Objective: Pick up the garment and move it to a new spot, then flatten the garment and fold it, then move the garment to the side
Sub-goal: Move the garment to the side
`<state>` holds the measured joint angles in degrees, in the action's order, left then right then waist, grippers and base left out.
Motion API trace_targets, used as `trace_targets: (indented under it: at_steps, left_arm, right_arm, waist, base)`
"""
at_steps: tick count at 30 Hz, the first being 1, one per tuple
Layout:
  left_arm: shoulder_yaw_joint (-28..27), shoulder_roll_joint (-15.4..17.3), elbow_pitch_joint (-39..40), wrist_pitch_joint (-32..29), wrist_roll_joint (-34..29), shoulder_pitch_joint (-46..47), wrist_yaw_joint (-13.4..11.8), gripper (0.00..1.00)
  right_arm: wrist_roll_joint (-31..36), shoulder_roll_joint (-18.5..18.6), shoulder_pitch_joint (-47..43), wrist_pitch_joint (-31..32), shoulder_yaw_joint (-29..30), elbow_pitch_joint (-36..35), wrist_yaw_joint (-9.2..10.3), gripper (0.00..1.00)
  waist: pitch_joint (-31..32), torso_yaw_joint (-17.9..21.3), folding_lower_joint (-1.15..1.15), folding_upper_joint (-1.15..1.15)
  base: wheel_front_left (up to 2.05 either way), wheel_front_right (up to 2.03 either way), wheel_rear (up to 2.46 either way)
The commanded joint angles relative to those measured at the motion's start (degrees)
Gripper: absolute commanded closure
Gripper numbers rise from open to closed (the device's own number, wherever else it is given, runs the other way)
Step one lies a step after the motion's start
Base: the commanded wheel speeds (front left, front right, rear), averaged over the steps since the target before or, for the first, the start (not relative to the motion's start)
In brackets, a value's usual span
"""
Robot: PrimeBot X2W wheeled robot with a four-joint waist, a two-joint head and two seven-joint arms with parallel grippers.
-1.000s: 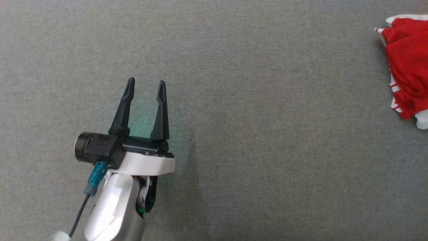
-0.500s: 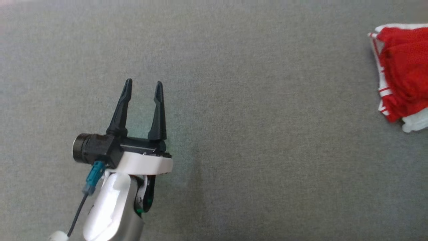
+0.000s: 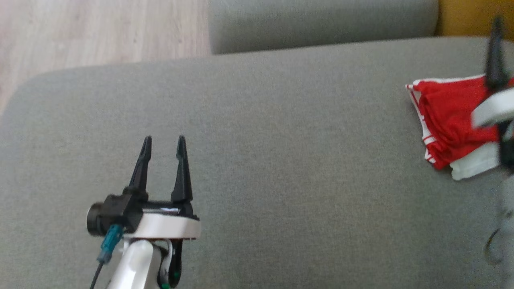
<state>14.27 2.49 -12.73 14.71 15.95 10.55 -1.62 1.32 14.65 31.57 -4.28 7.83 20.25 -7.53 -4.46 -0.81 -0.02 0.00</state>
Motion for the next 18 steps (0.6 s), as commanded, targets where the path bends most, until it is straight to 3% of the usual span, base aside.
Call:
trace_targets:
  at_steps: [1, 9, 18]
  left_arm:
    - [-2.29, 0.39, 1.79, 0.29, 0.39, 0.37, -0.58, 0.00]
    - [-3.06, 0.39, 1.58, 0.29, 0.23, -3.66, -1.32, 0.00]
    - [-2.67, 0.39, 0.31, 0.29, 1.07, -6.21, -1.40, 0.00]
  right_arm:
    - [-2.02, -1.55, -2.21, -0.75, -1.26, -3.37, 0.04, 0.00]
    - [-7.25, -9.75, -14.54, -7.24, -3.23, -8.27, 0.04, 0.00]
    - [-8.45, -11.72, -26.29, -10.55, -5.64, -6.90, 0.04, 0.00]
  waist:
    - [2.65, -0.89, 0.02, 0.00]
    - [5.06, -1.75, 0.02, 0.00]
    - [5.59, -2.44, 0.02, 0.00]
  base:
    - [0.00, 0.00, 0.00]
    - [0.00, 0.00, 0.00]
    - [0.00, 0.00, 0.00]
